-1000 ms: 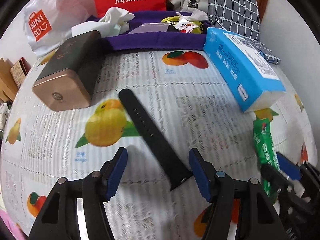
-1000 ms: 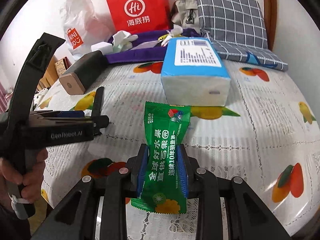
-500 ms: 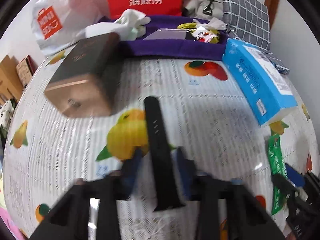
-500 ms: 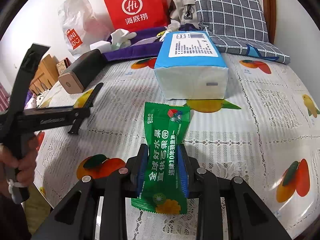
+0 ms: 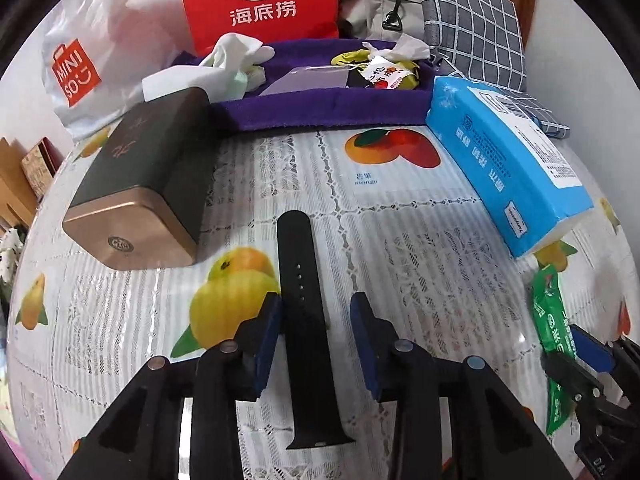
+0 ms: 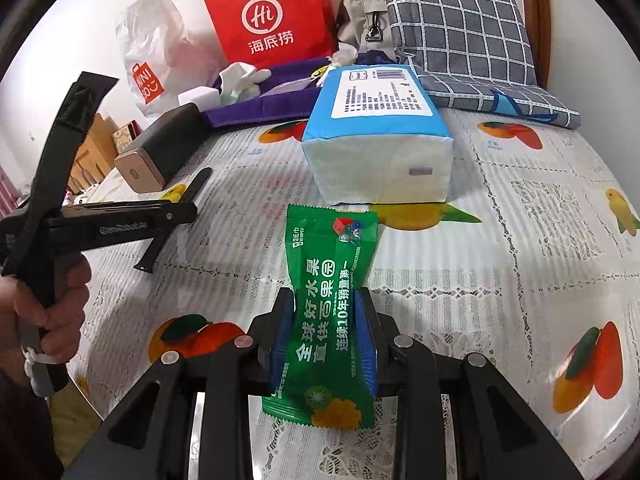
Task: Organize soft objects
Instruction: 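Carry the strap and green packet over the purple towel with both tools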
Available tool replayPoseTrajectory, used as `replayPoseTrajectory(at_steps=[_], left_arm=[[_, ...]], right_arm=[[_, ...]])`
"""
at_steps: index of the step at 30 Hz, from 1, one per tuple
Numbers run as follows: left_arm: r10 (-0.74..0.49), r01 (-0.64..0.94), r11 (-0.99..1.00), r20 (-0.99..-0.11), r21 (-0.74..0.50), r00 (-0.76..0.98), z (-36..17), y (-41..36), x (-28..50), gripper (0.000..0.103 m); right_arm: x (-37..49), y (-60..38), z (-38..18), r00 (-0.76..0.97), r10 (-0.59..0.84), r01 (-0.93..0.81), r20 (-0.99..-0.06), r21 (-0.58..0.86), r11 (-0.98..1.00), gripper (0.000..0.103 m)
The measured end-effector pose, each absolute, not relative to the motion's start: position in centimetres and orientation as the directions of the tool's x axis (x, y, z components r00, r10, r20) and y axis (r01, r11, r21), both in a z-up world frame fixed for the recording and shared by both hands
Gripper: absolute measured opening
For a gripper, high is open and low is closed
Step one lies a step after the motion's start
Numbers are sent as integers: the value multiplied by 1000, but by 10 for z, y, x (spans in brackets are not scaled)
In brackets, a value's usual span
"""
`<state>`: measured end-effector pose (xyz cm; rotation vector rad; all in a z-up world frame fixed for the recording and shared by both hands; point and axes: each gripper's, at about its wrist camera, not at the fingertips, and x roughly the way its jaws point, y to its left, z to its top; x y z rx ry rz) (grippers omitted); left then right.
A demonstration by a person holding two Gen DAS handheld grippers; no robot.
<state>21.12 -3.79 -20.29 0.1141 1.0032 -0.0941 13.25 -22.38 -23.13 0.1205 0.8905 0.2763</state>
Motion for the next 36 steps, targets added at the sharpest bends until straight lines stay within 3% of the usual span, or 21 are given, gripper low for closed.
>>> replayPoseTrajectory(at_steps=[3,15,36], left_arm=[[-33,140,989,-843,50,536,-202,-38,213,20],[-85,155,988,-850,-4,520,-194,-30,202,20],[-159,163,984,-768,-71,621,-128,-13,186,20]], right_arm=[[132,-223,-232,600,285,-188,-747,215,958,30],[130,-225,-222,601,255,-160,-757,199,967,29],[116,-217,-153,664,270,-198,-697,185,963,29]])
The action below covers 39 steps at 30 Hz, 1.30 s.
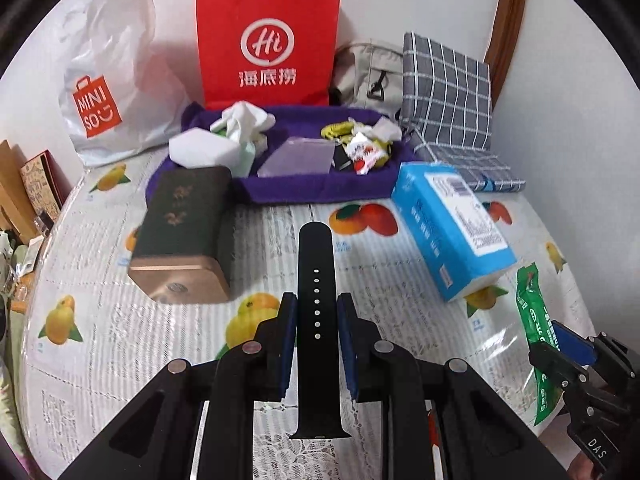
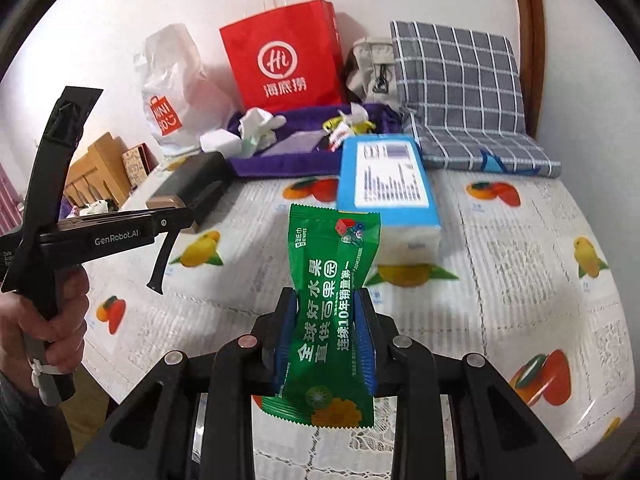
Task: Organize soft objects
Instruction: 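Carry the strap and green packet over the purple towel with both tools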
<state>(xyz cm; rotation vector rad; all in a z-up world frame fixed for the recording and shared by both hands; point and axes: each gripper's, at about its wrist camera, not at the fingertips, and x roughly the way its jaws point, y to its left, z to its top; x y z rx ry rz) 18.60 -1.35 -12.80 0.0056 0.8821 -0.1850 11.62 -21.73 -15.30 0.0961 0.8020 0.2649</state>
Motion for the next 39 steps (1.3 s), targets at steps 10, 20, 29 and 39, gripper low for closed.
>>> replayPoseTrajectory(at_steps=[10,20,29,39], left_arm=[[-169,173,982,-727,-70,665,-92,-2,196,20],[-161,159,985,-697,-68,699,-71,10,207,20],[-129,106,991,-688,-76,714,-63,35,223,20],[-101,60,995,-685,-83,722,-62,55,248,20]], right_arm=[[126,-205,-116,701,263,-220,-663,150,964,29],[147,-194,-97,716,255,-227,-650,129,965,29],[173,-199,-89,722,218,-192,-656,113,975,29],[214,-214,-81,720,201,-148,-664,136,980,29]])
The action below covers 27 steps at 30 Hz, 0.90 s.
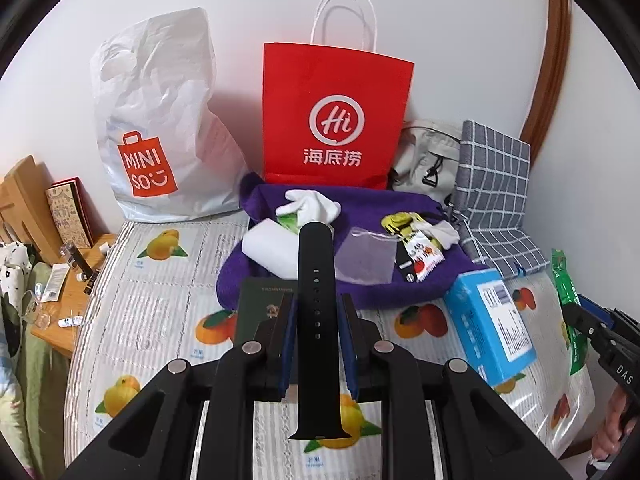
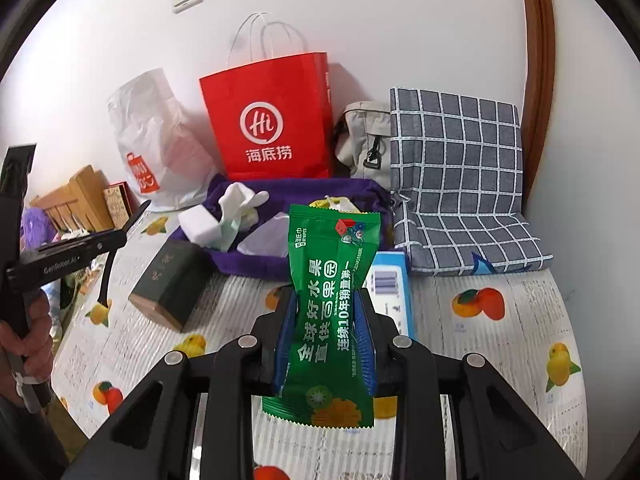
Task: Organize soft objects
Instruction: 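Carry the strap and green packet over the purple towel with both tools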
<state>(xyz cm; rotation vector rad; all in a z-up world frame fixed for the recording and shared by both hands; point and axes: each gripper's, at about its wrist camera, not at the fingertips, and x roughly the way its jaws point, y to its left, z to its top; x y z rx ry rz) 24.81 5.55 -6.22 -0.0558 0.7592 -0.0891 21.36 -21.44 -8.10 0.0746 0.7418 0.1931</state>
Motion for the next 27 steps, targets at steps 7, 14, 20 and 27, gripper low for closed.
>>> replayPoseTrajectory(at_steps=[7,14,20,27], left_arm=[[-107,60,994,-679,-92,726,-60,55,277,20],[-86,61,996,-677,-61,731,-53,50,306,20],[-99,62,995,-668,-80,737,-47,49,332,20],[-110,60,993,-661,-97,742,-44,45,359,20]], right_arm=[[244,-212,-73,726,201,-154,-658,129,980,29],[276,-207,-68,731,215,-173,-648,129,976,29],[305,-201,-58,737,280,-221,-615,172,960,29],[342,-185,-50,743,293,-245,-602,164,956,29]])
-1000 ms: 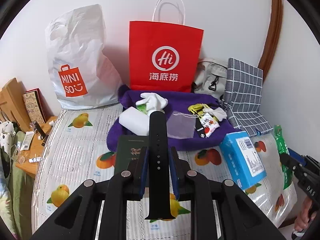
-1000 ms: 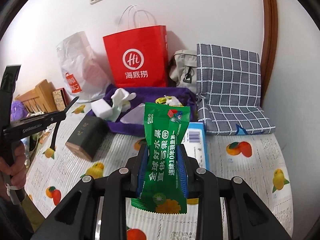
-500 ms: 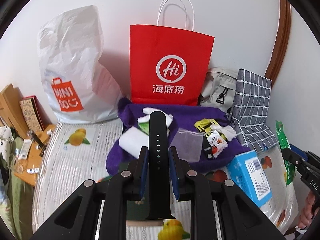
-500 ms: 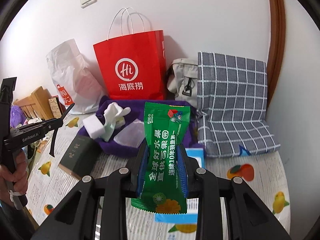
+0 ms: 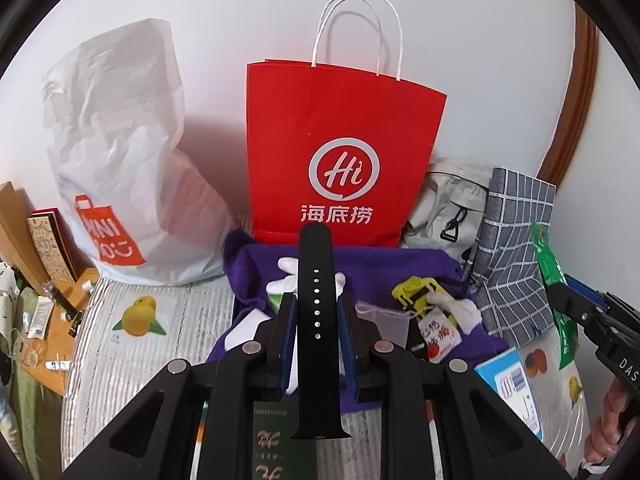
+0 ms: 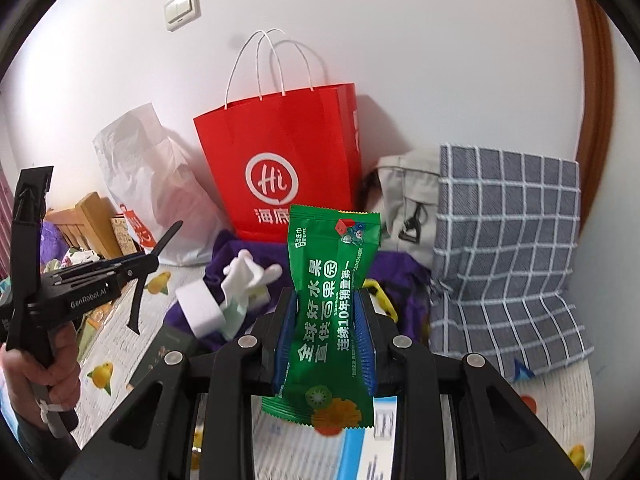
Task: Organize soft objects
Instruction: 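Carry the strap and green packet over the purple towel with both tools, then lower the green packet onto the towel and open the right tool while the left tool holds the strap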
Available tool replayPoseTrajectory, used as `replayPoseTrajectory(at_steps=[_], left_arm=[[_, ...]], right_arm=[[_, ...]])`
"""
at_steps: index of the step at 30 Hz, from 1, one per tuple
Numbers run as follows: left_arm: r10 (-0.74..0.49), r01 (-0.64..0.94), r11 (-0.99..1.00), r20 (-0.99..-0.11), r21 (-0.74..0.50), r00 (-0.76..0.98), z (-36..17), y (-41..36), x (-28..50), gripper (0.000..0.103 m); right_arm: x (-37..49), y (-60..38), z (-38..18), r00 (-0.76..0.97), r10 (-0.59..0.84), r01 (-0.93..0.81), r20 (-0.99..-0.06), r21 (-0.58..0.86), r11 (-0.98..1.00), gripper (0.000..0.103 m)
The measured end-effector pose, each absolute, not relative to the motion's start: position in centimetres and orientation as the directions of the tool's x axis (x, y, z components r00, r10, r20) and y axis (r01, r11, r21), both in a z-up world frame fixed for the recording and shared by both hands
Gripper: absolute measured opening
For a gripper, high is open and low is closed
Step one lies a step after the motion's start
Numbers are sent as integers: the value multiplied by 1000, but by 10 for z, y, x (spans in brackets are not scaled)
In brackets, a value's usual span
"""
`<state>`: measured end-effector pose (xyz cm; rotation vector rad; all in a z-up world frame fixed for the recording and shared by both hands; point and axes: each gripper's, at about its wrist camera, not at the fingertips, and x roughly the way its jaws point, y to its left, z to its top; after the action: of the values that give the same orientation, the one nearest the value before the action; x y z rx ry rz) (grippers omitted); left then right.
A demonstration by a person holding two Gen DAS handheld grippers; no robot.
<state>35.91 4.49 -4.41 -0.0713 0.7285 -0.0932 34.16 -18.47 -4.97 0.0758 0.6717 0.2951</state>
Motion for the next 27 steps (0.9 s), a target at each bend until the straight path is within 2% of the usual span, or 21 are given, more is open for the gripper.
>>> replayPoseTrajectory(at_steps=[13,18,27], left_arm=[[-121,36,990,-674,-138,729,-60,50,405,20],[-126,37,989,-701,-141,702,-74,54,421,20],[-140,12,984,-729,-178,670,-89,70,433,20]], right_arm=[[393,-160,-59,735,327,-293,-593,157,943,29],[409,-159,-75,722,301,-290,-623,123,949,29],[433,-168,-100,675,296,-263,-676,155,952,29]])
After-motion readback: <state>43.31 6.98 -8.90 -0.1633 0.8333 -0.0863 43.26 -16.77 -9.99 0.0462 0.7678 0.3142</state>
